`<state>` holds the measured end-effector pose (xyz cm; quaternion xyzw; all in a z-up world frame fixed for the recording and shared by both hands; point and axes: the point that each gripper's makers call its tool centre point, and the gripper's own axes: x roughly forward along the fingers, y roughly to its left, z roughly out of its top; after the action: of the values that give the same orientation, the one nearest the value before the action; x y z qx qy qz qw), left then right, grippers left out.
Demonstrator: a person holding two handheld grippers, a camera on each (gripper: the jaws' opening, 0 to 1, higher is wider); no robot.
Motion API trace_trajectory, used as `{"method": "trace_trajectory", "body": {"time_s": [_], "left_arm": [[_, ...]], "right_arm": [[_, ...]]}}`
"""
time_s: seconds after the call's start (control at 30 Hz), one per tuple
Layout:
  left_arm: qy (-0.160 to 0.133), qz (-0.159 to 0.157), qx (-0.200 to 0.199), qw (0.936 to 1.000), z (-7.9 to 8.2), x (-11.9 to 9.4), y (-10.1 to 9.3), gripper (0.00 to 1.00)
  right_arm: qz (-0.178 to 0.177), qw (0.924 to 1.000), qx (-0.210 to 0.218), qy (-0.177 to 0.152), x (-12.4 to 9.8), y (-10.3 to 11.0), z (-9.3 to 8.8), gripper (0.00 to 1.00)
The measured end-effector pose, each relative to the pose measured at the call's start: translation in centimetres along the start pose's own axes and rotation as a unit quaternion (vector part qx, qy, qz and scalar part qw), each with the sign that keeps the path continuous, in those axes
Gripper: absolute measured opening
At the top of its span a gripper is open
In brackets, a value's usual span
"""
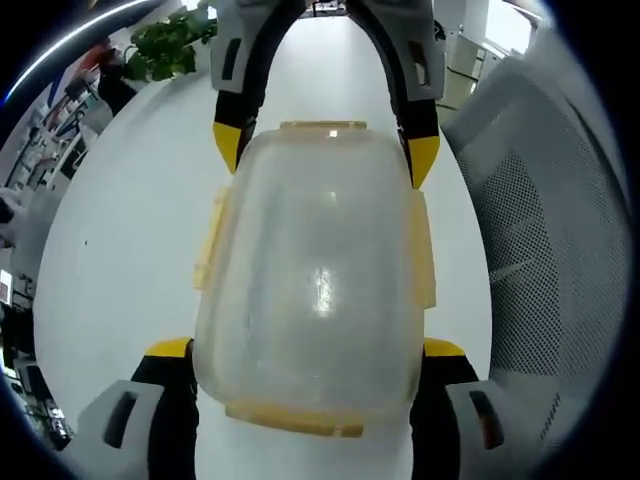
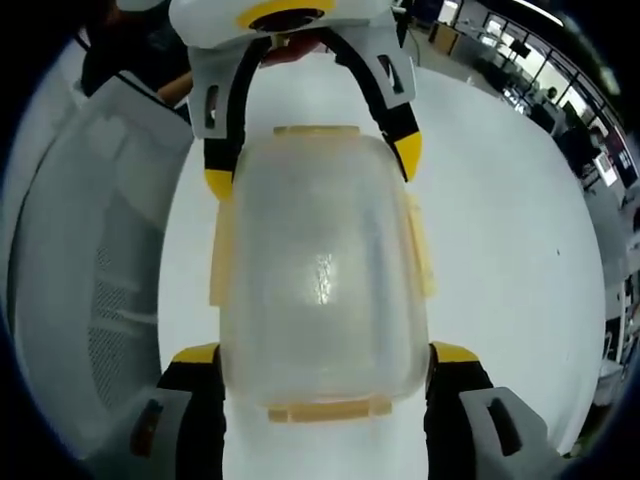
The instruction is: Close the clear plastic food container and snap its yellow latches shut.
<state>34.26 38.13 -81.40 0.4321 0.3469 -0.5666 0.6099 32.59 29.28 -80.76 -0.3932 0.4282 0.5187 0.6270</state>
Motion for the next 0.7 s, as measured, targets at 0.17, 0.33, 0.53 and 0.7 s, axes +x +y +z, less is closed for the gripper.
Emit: {"method": "trace_trajectory", "body": {"time_s": [0.17,0.33,0.53,0.7], "left_arm": [[-0.003,-0.001,-0.001,1.0000,0.1,0.0,0.2,0.89],[-0.005,0.001,-0.003,1.0000,0.2,0.1,0.8,0.89],[-0.005,0.000,-0.002,1.0000,0.3,0.3,1.6,0.89],[-0.006,-0.001,0.000,1.0000,0.4,0.4,2.2,0.89]], "right_arm": [[0.002,1.0000,0.000,0.000,0.1,-0.3,0.0,0.83],[0.001,1.0000,-0.003,0.001,0.1,-0.8,0.0,0.83],[0.002,1.0000,-0.002,0.000,0.2,-1.6,-0.1,0.84],[0.002,1.0000,-0.002,0.000,0.3,-2.3,-0.2,0.84]]}}
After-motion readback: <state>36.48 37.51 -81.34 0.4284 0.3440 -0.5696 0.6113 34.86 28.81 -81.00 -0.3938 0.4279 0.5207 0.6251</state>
